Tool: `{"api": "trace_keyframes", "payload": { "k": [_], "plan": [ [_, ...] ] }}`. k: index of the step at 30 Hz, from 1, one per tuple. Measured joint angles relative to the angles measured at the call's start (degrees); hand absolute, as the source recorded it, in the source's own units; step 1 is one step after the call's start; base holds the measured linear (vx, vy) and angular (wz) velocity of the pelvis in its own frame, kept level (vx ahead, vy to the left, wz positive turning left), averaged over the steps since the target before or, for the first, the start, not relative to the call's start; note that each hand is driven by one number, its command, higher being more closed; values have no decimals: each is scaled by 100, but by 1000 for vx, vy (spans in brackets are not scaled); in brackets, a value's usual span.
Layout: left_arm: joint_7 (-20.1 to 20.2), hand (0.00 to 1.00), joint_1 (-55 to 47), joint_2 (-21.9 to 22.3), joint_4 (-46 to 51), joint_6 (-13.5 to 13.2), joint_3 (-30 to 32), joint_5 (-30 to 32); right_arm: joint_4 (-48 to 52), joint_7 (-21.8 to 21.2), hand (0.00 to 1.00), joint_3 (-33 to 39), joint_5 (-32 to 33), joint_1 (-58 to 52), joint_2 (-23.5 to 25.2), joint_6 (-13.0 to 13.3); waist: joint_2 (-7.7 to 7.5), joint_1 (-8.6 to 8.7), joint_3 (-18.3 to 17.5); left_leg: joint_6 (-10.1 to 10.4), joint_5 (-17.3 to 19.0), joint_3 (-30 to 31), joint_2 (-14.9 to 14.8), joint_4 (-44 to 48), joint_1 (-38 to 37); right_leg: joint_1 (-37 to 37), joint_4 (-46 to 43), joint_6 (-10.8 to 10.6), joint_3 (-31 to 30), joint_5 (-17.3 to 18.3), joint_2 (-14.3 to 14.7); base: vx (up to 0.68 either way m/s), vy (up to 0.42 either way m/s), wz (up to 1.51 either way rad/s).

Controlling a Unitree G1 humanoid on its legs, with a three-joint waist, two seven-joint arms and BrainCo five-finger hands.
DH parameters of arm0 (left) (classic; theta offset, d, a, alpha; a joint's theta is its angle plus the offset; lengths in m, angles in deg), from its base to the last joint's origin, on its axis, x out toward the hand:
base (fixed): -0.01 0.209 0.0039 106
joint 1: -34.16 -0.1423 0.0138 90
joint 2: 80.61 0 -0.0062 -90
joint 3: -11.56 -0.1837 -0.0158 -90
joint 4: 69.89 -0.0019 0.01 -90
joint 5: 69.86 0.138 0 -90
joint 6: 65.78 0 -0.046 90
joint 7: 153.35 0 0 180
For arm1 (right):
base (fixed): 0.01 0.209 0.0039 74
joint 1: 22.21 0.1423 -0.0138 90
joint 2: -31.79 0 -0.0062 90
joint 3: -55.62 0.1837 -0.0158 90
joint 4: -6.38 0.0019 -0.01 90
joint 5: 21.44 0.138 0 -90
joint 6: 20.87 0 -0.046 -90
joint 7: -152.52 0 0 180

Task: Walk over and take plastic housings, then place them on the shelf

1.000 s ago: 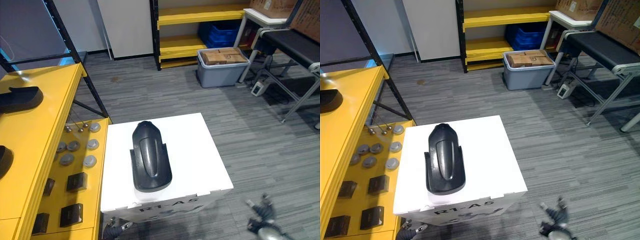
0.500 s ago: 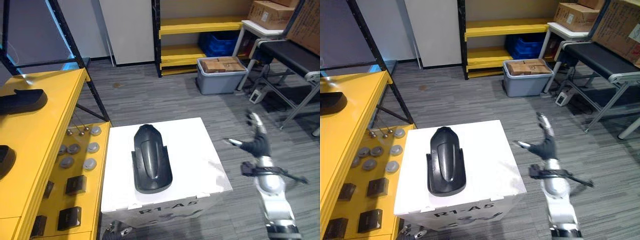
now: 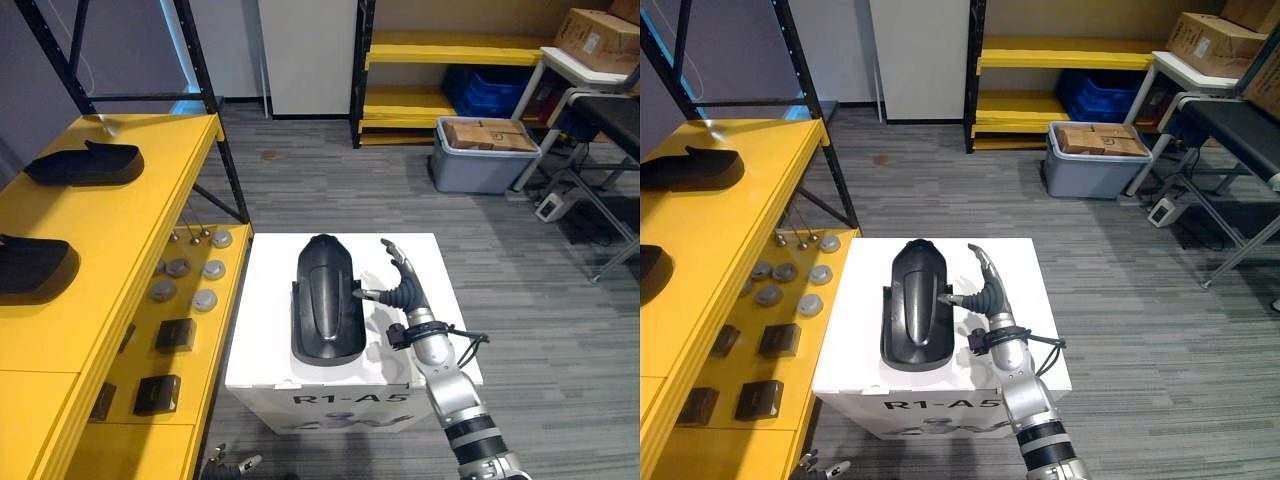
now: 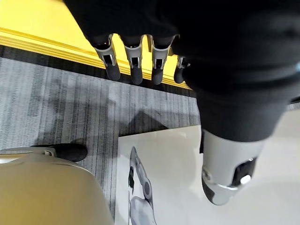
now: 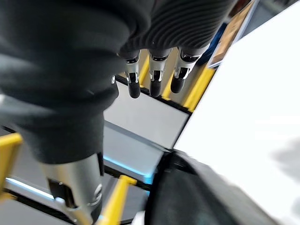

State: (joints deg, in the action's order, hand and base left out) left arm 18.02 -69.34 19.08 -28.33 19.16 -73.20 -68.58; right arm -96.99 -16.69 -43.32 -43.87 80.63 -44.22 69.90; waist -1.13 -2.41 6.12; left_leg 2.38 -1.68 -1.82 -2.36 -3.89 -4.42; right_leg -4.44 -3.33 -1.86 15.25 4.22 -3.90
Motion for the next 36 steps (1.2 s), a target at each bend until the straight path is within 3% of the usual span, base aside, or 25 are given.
{"api": "trace_keyframes", "payload": {
  "k": [4, 9, 14, 15, 22, 36],
  "plan": [
    [-51, 0, 1, 1, -2, 23, 4, -1, -422, 262, 0, 100, -277, 110, 199, -171, -17, -15, 34, -27, -42, 63, 35, -3, 108, 52, 51, -18, 73, -49, -28, -30, 17, 10],
    [-197, 0, 24, -14, 6, 29, 6, -8, -964, 654, 0, 436, -455, 356, 462, -463, -76, -155, 196, -29, -42, 87, 56, -3, 133, 41, 92, -26, 117, -53, -43, 2, 7, 3],
    [-245, 0, 32, -9, 36, 26, 3, -10, -1217, 817, 0, 459, -606, 520, 499, -519, -71, -158, 278, -31, -42, 141, 78, -3, 204, 60, 134, -30, 170, -55, -52, 12, 5, 6],
    [-245, 0, 32, -9, 36, 26, 0, -10, -1246, 815, 100, 461, -631, 564, 499, -519, -72, -161, 280, -30, -42, 141, 80, -5, 207, 57, 144, -31, 174, -55, -52, 0, 0, 0],
    [-244, 0, 34, -36, 78, 18, -6, -11, -1614, 837, 100, 662, -965, 944, 348, -507, -116, -168, 349, -30, -43, 166, 75, -10, 220, 37, 179, -35, 244, -58, -44, -2, 0, 2],
    [-232, 0, 73, -105, 105, 17, -19, -119, -1686, 605, 100, 727, -957, 1068, 60, -414, -234, -211, 456, -30, -41, 132, 81, -100, 81, -98, 271, -35, 240, -57, -41, 4, 1, -1]
  ]
}}
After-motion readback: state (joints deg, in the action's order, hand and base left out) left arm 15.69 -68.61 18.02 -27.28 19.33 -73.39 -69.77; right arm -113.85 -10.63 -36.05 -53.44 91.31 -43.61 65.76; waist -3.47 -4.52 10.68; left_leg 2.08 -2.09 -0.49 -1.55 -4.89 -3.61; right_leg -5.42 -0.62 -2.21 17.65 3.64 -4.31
